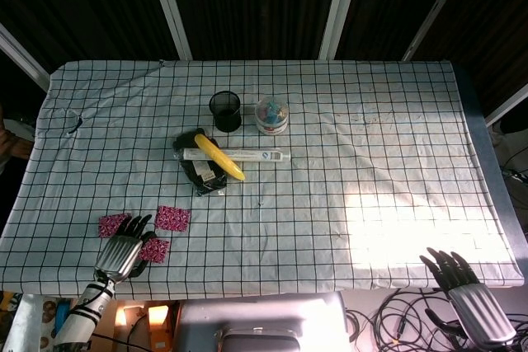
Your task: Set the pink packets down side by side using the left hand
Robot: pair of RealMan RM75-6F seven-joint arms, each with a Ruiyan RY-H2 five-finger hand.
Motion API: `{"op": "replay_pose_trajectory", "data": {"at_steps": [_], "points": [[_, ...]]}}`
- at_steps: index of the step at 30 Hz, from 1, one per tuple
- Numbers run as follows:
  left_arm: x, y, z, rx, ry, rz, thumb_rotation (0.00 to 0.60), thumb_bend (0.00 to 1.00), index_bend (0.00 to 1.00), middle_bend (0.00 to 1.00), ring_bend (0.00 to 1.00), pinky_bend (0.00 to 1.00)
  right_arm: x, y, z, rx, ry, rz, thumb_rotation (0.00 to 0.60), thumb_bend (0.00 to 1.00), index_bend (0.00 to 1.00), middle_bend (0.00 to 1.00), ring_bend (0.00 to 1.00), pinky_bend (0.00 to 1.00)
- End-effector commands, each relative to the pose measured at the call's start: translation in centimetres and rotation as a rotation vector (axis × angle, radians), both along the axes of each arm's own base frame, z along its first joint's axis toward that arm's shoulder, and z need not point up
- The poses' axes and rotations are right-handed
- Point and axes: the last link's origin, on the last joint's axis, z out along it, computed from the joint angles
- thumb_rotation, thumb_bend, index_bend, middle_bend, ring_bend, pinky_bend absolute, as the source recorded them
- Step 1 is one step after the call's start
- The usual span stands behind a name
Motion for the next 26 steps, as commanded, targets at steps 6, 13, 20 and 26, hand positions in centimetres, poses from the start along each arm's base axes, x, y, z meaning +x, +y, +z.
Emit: {"op": "replay_pose_trajectory", "data": {"at_steps": [6, 13, 20, 26], "points": [[-0.4, -1.6, 2.1, -0.029, 0.012, 0.058, 0.6, 0.35, 0.0, 0.0, 0.0, 0.0, 0.0, 0.1, 0.1, -0.005, -0.002, 0.0, 0.6, 0.2, 0.0, 0.0, 0.0, 0.0], [-0.3, -5.4, 6.9, 0.082, -0.022, -0.04, 0.6, 0.34, 0.0, 0.0, 0.0, 0.0, 0.0, 0.1, -0.1, 0.002, 0.005, 0.001, 0.6, 0.2, 0.0, 0.0, 0.0, 0.0], [-4.9, -11.0, 9.4, 0.311, -0.098, -0.121, 0.6, 0.34, 0.0, 0.0, 0.0, 0.0, 0.2, 0.4, -0.4, 0.0, 0.011, 0.015, 0.6, 0.2, 0.0, 0.0, 0.0, 0.0], [-5.3, -10.8, 10.1, 0.314, -0.187, -0.133, 0.6, 0.34, 0.0, 0.0, 0.0, 0.0, 0.2, 0.6, -0.7, 0.01, 0.022, 0.021, 0.6, 0.2, 0.0, 0.0, 0.0, 0.0]]}}
